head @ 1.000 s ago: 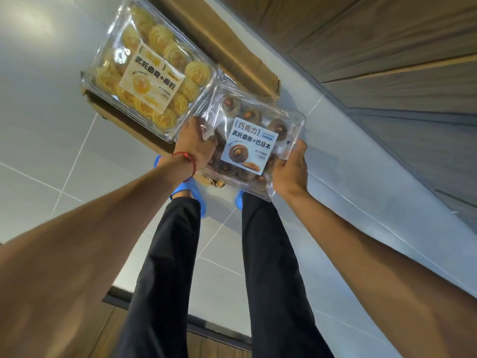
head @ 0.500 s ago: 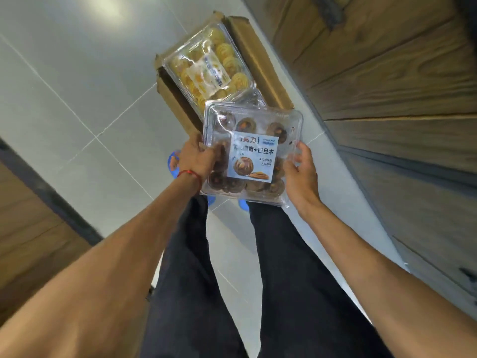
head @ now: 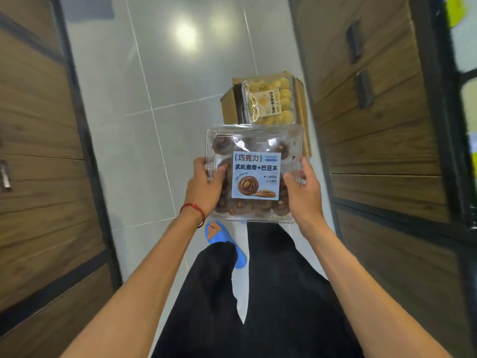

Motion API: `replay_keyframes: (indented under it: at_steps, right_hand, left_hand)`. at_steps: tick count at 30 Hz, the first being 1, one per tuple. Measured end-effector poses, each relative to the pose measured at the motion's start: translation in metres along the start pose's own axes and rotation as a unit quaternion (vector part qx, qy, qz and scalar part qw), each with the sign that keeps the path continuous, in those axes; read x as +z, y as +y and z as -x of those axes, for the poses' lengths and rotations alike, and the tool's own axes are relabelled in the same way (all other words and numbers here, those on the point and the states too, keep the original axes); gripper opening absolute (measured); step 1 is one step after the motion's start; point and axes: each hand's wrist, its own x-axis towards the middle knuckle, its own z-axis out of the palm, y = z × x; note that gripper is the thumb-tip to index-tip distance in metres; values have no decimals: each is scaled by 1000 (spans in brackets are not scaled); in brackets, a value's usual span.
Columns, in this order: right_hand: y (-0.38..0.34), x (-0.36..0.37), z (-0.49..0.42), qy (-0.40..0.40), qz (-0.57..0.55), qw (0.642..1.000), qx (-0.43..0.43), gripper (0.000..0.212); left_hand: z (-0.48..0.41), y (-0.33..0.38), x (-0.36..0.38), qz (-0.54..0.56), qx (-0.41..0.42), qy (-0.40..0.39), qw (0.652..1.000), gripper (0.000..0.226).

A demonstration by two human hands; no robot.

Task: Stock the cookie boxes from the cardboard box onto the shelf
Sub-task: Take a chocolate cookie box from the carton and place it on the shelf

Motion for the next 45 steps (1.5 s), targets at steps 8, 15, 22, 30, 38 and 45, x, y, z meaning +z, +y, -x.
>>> replay_keyframes:
  at_steps: [8,15,22,30,38,45]
  right_hand:
    - [-49,54,90,-120,16,988,-98,58]
    - [-93,97,145,-280,42,949,-141,67]
    - [-133,140,179,-398,111,889,-197,76]
    - [-179,222,235,-520,163,790,-279,80]
    - [-204,350,300,-547,162,742,-352,84]
    - [-221,470,366,-572,166,708,-380,83]
  left_hand:
    - [101,-20,-106,126,10,111,986,44]
    - [173,-39,-168,235,-12,227,945,41]
    - [239,-46,-192,305,6,369,878,66]
    - [281,-57,-254,297,39,493,817,103]
    - [279,-111,-368,329,61,552,764,110]
    - [284,-156,-477,311,42,607,730,117]
